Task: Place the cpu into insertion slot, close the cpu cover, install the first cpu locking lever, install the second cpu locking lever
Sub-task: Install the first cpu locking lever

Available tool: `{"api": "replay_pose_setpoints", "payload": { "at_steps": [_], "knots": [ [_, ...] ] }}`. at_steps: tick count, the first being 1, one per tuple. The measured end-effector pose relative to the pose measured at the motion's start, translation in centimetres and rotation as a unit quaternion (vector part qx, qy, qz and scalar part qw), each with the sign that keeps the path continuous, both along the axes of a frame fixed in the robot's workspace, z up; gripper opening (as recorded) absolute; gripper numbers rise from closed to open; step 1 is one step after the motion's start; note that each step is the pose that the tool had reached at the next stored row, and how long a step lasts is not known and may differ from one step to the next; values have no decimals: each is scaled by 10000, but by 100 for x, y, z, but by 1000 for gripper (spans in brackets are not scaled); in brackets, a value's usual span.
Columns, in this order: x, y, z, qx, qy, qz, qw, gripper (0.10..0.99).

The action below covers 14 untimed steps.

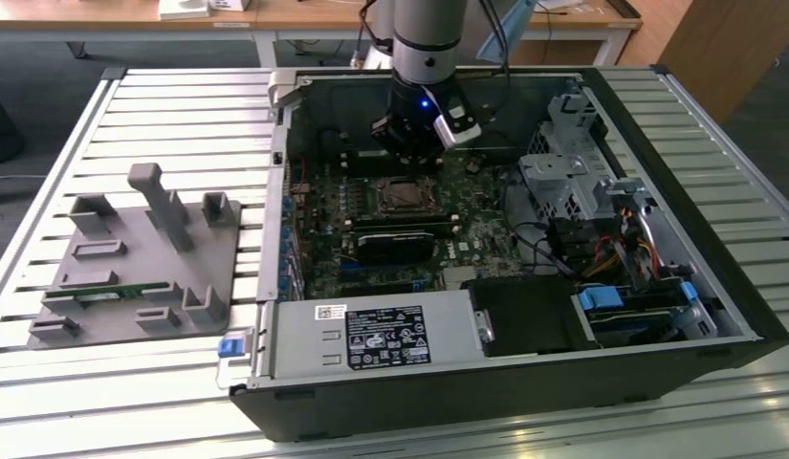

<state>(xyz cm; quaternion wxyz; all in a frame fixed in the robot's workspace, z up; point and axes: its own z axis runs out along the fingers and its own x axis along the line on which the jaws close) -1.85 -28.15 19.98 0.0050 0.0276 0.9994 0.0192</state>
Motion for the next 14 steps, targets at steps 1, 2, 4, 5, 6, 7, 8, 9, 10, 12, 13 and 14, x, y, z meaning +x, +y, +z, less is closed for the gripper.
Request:
{"api": "replay_pose_setpoints", "payload": {
  "at_steps": [1, 2, 4, 5, 6, 7, 8, 9, 10, 12, 13, 14],
  "knots": [
    [0, 0, 0, 0, 0, 0, 10000, 106],
    [0, 0, -1, -3, 0, 0, 10000, 106],
    [1, 1, -5, -26, -1, -1, 10000, 106],
    [1, 1, -9, -40, -1, -1, 10000, 106],
    [2, 2, -13, -54, -1, 0, 10000, 106],
    [2, 3, -18, -65, -1, 0, 10000, 106],
    [2, 3, -21, -74, 0, 0, 10000, 106],
    [2, 3, -25, -78, 0, 1, 10000, 106],
    [3, 4, -29, -79, 1, 1, 10000, 106],
    [5, 4, -36, -82, 3, 0, 10000, 106],
    [7, 4, -40, -83, 3, 0, 10000, 106],
    [9, 4, -42, -81, 3, 1, 10000, 106]
  ]
}}
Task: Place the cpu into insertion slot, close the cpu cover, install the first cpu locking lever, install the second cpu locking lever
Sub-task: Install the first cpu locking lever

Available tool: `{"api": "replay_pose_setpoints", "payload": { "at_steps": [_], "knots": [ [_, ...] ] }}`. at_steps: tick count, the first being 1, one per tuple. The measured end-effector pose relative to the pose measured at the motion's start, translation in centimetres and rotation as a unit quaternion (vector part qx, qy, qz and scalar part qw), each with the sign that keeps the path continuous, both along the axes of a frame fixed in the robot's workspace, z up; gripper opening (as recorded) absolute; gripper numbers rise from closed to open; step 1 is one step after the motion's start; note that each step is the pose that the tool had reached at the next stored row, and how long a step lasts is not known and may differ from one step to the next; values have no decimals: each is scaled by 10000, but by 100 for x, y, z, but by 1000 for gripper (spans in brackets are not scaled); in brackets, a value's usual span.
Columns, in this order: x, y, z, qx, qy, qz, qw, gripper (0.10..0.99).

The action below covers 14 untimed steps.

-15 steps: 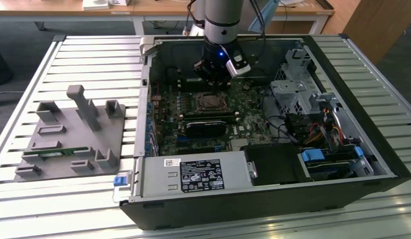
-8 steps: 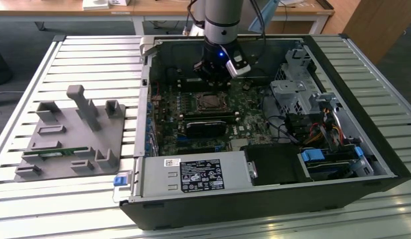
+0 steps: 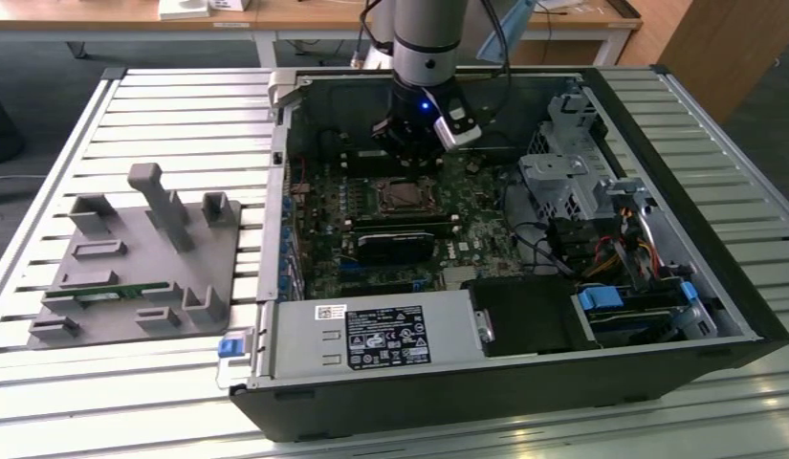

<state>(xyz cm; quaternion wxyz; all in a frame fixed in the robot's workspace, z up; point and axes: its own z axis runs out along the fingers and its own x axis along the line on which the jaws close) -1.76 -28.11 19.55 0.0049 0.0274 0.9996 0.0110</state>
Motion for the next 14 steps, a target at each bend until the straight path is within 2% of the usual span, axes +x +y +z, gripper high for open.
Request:
{"api": "replay_pose_setpoints", "payload": {
  "at_steps": [10, 14],
  "knots": [
    [4, 5, 4, 50, -2, 8, 10000, 106],
    [6, 8, 39, 66, -6, 8, 10000, 106]
  ]
}}
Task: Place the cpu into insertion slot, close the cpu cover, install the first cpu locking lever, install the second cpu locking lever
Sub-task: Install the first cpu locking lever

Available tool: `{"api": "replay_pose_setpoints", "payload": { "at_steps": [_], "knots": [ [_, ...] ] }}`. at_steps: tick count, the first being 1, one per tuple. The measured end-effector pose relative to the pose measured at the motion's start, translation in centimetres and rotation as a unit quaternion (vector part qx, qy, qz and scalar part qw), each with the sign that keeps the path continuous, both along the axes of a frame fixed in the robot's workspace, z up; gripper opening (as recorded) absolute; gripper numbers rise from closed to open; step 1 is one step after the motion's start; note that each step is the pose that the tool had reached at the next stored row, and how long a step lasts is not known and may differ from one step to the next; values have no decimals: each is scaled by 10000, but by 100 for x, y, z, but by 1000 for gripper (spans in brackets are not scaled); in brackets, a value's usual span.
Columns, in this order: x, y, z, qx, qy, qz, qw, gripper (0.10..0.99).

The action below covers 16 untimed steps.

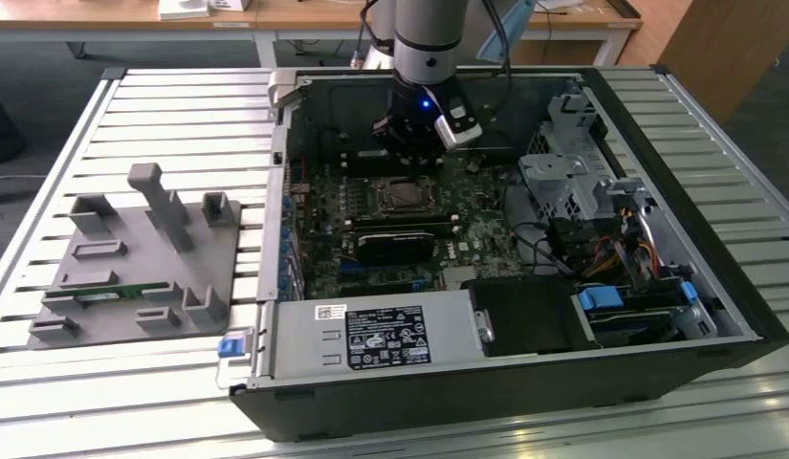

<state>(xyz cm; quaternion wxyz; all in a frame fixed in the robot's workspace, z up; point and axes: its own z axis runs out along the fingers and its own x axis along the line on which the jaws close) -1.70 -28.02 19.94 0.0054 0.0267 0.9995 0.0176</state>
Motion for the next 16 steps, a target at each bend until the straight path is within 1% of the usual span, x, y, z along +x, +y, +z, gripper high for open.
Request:
{"api": "replay_pose_setpoints", "payload": {
  "at_steps": [10, 16],
  "knots": [
    [-1, -3, 167, -6, 3, 0, 10000, 106],
    [-1, -14, 177, -7, 3, 1, 10000, 106]
  ]
}}
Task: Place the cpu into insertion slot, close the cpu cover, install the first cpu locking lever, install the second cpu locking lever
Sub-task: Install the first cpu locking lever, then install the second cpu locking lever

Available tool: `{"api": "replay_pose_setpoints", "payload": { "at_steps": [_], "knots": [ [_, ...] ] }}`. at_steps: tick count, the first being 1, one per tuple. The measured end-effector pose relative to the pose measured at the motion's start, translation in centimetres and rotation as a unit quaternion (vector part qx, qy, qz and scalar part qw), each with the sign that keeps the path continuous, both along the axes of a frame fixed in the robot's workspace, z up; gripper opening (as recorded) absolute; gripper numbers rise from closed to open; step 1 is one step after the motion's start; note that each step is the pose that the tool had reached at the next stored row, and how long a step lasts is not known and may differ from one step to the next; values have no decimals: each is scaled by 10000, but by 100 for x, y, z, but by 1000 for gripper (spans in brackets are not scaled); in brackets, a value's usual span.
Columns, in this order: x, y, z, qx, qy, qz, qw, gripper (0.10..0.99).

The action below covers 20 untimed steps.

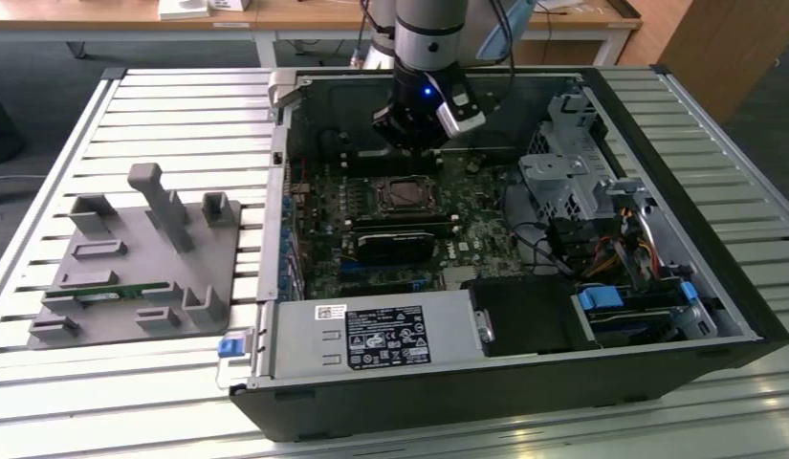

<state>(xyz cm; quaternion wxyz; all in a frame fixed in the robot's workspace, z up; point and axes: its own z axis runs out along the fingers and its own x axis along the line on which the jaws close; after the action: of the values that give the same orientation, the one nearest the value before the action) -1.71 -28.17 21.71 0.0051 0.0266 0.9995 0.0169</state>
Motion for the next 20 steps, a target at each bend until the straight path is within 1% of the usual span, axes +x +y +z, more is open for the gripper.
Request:
{"api": "replay_pose_setpoints", "payload": {
  "at_steps": [7, 20],
  "knots": [
    [1, -23, -1, 1, 0, -1, 10000, 106],
    [7, -47, 0, 0, 0, 0, 10000, 106]
  ]
}}
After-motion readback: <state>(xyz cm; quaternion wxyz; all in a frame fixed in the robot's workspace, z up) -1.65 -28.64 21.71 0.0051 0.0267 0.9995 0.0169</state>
